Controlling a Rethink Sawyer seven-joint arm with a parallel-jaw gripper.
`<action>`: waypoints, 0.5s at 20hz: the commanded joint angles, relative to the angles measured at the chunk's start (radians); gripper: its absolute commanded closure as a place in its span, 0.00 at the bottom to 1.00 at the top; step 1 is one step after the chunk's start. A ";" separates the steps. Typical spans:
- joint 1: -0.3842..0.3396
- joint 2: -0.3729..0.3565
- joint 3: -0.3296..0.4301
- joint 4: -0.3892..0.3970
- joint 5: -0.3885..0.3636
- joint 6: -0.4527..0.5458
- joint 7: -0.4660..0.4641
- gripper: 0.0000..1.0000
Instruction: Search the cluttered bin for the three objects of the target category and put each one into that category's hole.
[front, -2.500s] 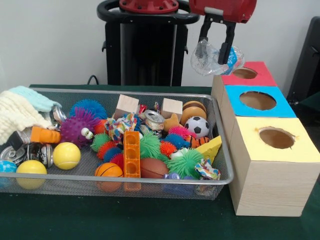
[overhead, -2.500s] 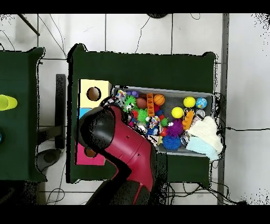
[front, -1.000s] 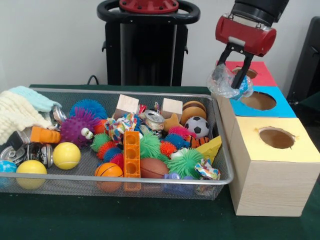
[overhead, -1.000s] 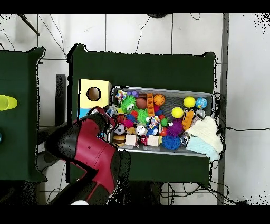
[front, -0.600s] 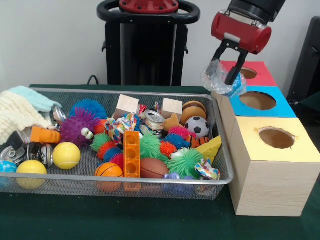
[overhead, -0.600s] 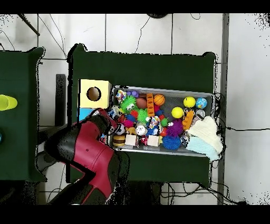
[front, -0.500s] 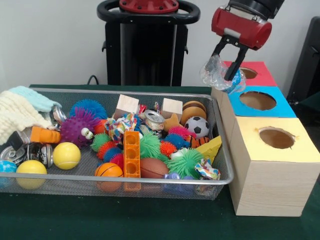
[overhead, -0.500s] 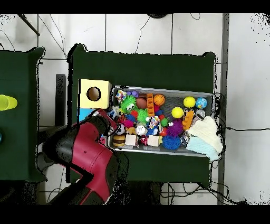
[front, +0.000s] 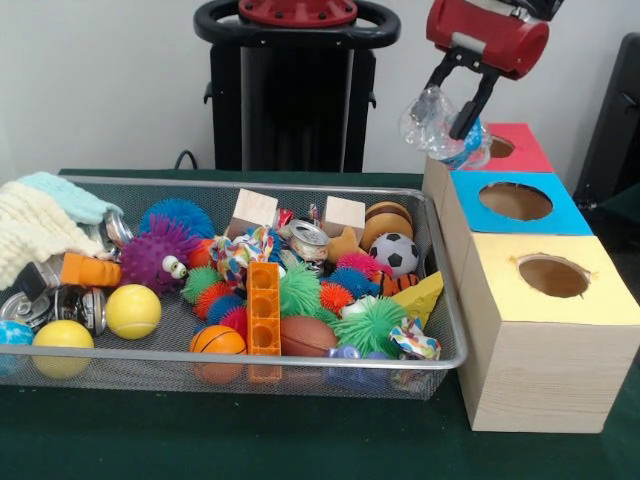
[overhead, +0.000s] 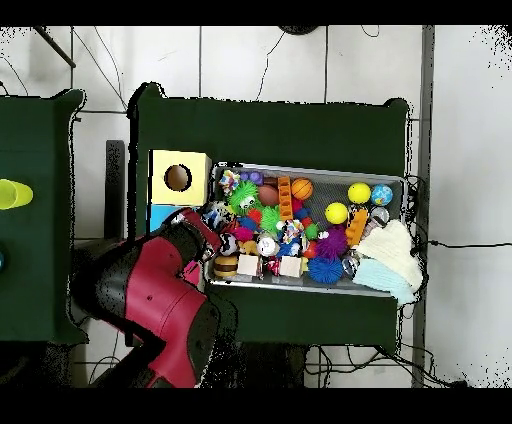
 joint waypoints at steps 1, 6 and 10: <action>0.014 0.073 0.008 -0.048 0.040 0.122 0.334 1.00; 0.044 0.119 0.003 -0.048 0.064 0.099 0.384 1.00; 0.069 0.163 -0.021 -0.056 0.078 0.091 0.419 1.00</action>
